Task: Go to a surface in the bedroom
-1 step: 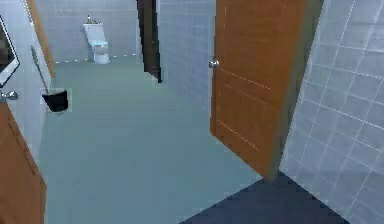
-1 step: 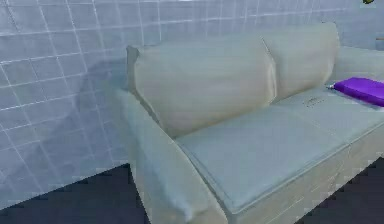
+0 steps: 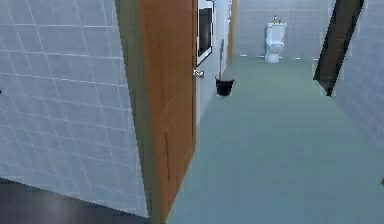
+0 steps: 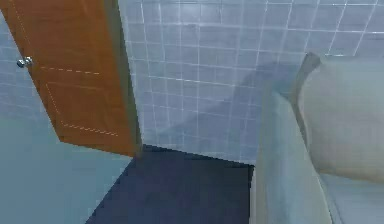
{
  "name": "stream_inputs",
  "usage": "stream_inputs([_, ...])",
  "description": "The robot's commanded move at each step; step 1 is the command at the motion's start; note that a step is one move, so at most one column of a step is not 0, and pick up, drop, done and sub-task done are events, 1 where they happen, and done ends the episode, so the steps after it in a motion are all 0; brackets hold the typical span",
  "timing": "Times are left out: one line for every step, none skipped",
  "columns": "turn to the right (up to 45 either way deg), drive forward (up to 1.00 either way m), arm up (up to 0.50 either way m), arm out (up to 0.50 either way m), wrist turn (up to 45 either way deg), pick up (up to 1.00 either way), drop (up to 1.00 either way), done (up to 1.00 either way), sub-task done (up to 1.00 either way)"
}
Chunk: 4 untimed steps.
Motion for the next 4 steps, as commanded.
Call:
stream_inputs([-45.0, 0.00, 0.00, 0.00, 0.0, 0.00, 0.00, 0.00, 0.00])
stream_inputs([-27.0, 0.00, 0.00, 0.00, 0.0, 0.00, 0.00, 0.00, 0.00])
stream_inputs([0.0, 0.25, 0.00, 0.00, 0.0, 0.00, 0.00, 0.00, 0.00])
stream_inputs([33.0, 0.00, 0.00, 0.00, 0.0, 0.00, 0.00, 0.00, 0.00])
